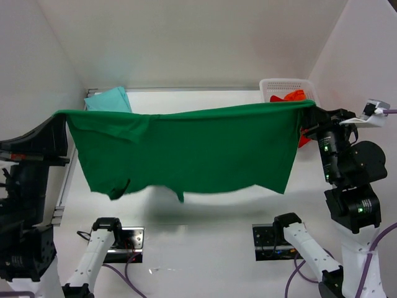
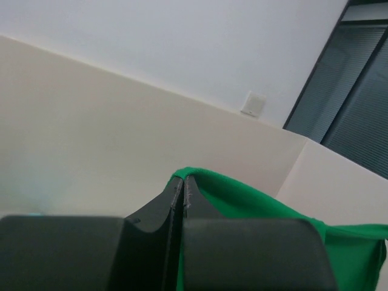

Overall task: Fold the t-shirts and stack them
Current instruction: Flatten out the tshirt, then grap the side of the flattened tshirt furthest away from the robot with both arms, then fold the flattened tshirt in 1/3 of the way

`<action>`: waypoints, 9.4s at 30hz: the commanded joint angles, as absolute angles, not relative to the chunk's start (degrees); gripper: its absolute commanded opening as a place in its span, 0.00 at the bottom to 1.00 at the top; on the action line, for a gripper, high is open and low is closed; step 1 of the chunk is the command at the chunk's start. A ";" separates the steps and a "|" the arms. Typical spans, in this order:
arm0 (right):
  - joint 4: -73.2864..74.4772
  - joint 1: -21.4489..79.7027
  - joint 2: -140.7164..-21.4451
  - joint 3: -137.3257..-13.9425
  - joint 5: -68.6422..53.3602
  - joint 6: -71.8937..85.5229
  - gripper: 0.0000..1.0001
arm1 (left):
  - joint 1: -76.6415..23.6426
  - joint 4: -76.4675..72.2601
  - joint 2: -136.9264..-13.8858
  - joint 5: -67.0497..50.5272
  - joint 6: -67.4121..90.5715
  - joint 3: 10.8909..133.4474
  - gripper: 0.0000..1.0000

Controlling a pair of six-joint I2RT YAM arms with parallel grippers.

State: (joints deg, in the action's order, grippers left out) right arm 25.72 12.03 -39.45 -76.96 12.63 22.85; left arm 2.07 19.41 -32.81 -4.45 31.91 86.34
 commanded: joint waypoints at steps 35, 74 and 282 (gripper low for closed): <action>-2.93 11.51 -97.97 -68.76 17.10 26.56 0.00 | 2.55 -9.58 -94.81 2.20 29.36 76.46 0.00; 7.49 6.50 -125.20 -102.60 15.30 17.83 0.00 | 3.60 -1.85 -119.26 -4.57 27.07 102.76 0.00; 24.17 8.00 -128.05 -106.00 0.97 13.71 0.46 | 9.14 -0.18 -126.95 -23.21 21.53 93.07 0.57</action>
